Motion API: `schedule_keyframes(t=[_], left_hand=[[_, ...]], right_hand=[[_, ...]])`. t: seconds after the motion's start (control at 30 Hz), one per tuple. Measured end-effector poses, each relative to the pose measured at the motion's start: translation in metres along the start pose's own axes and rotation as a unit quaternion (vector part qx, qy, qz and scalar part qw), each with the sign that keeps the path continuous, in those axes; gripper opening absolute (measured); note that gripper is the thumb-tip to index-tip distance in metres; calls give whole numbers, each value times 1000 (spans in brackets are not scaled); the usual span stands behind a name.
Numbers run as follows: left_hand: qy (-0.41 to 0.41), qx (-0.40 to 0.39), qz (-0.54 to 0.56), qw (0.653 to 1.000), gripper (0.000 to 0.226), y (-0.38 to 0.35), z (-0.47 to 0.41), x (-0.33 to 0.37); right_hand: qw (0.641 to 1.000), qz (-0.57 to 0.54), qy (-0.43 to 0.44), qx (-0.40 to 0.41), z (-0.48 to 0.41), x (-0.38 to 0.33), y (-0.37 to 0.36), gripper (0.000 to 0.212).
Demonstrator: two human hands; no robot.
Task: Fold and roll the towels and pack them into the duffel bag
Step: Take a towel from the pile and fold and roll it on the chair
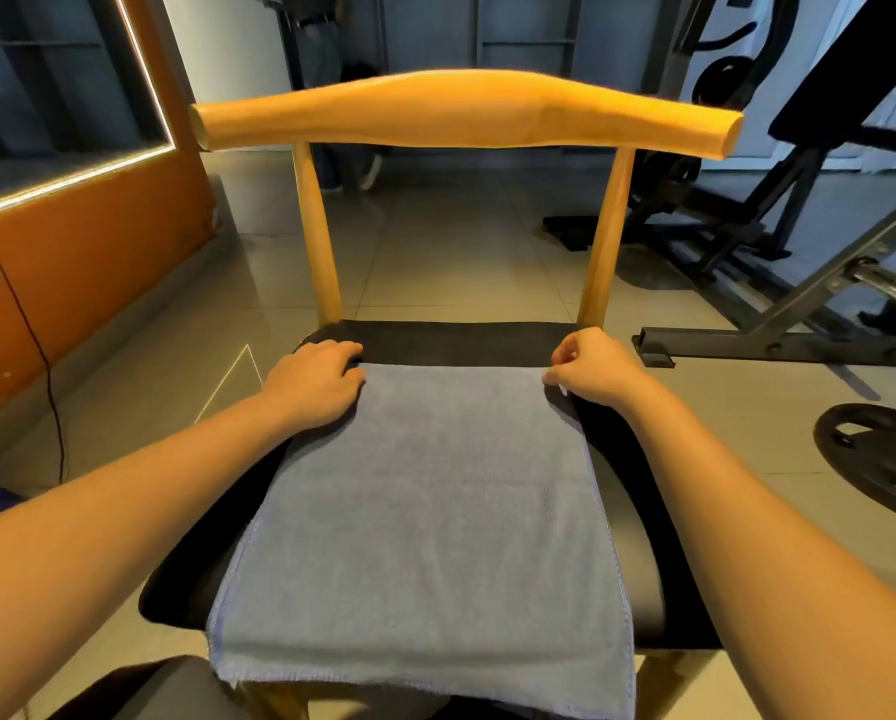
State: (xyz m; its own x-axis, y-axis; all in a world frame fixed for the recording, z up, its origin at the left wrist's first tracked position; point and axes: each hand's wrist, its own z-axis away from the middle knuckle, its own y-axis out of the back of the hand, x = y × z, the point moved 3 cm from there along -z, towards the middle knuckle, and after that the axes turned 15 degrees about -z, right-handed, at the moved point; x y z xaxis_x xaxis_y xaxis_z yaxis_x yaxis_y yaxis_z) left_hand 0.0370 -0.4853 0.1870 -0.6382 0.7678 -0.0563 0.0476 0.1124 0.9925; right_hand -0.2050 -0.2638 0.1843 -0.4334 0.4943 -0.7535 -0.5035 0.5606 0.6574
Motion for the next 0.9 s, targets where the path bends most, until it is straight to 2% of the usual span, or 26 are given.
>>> schedule_keyframes(t=[0.13, 0.2, 0.3, 0.37, 0.47, 0.67, 0.9], left_hand=[[17, -134, 111, 985, 28, 6, -29, -17], [18, -189, 142, 971, 23, 7, -38, -20], [47, -216, 179, 959, 20, 9, -46, -29], [75, -217, 206, 951, 17, 11, -48, -39], [106, -207, 242, 942, 14, 13, -46, -54], [132, -111, 314, 934, 10, 28, -52, -58], [111, -36, 316, 942, 14, 52, -45, -49]], right_hand=[[997, -24, -33, -58, -3, -4, 1, 11], [993, -82, -55, -69, -3, -5, 8, 13], [967, -209, -111, -92, -4, 0, 17, 9], [953, -247, -147, -98, -5, 6, 20, 11], [942, -283, -170, -64, -10, 12, 20, 13], [920, -354, -167, 2, -30, -4, 13, 12], [921, -371, -110, 53, -29, -27, 28, 13]])
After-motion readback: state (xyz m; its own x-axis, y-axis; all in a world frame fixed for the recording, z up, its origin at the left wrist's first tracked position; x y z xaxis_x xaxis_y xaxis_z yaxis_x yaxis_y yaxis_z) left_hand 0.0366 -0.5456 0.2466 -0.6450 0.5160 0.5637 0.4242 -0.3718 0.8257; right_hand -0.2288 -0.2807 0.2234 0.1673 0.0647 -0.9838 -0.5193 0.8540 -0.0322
